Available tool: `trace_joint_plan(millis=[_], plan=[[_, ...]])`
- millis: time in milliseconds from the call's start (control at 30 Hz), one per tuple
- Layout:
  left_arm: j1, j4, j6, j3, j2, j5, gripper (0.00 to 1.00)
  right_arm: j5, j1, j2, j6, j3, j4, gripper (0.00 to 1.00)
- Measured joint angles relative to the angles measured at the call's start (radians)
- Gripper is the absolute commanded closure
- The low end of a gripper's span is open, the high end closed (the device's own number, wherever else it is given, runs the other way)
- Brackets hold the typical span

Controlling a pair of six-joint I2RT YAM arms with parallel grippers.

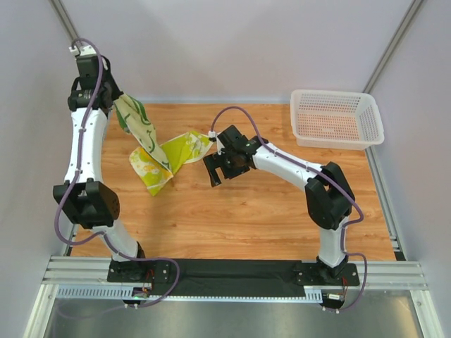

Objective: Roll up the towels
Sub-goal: Move the towel to the center of the board

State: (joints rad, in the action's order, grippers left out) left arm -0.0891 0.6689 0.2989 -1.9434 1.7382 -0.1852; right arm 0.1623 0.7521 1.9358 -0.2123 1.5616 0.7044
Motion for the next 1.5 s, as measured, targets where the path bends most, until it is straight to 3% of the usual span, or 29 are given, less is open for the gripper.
trace_joint_plan(millis=[167, 367, 567, 667, 700, 733, 767, 900, 1067, 1267, 1500], plan=[[-0.031, -0.011, 0.010, -0.036, -0.048, 0.028, 1.00, 0.000, -0.011, -0.003, 0.000, 0.001, 0.001, 0.00], [0.007, -0.114, 0.061, -0.043, -0.202, 0.238, 1.00, 0.001, -0.081, -0.003, -0.026, 0.054, 0.026, 0.00], [0.261, -0.091, -0.016, 0.032, -0.280, 0.418, 0.99, -0.065, -0.273, -0.031, -0.102, 0.162, 0.087, 0.00], [0.426, -0.042, -0.079, 0.205, -0.298, 0.447, 0.71, -0.104, -0.407, -0.079, -0.145, 0.163, 0.151, 0.00], [0.477, -0.025, -0.092, 0.262, -0.295, 0.442, 0.33, -0.120, -0.451, -0.104, -0.154, 0.149, 0.163, 0.00], [0.523, -0.006, -0.109, 0.309, -0.285, 0.442, 0.04, -0.141, -0.495, -0.134, -0.159, 0.126, 0.172, 0.00], [0.575, 0.013, -0.115, 0.364, -0.267, 0.444, 0.00, -0.161, -0.537, -0.168, -0.162, 0.097, 0.184, 0.00], [0.703, 0.068, -0.103, 0.512, -0.183, 0.459, 0.00, -0.226, -0.610, -0.270, -0.159, 0.025, 0.232, 0.00], [0.684, 0.106, -0.094, 0.547, -0.206, 0.372, 0.00, -0.180, -0.592, -0.301, -0.163, -0.035, 0.232, 0.00], [0.454, 0.107, -0.041, 0.558, -0.286, 0.331, 0.06, -0.051, -0.521, -0.251, -0.192, -0.112, 0.208, 0.00], [0.196, 0.137, 0.033, 0.709, -0.292, 0.304, 0.16, 0.014, -0.385, -0.106, -0.211, -0.117, 0.209, 0.06]])
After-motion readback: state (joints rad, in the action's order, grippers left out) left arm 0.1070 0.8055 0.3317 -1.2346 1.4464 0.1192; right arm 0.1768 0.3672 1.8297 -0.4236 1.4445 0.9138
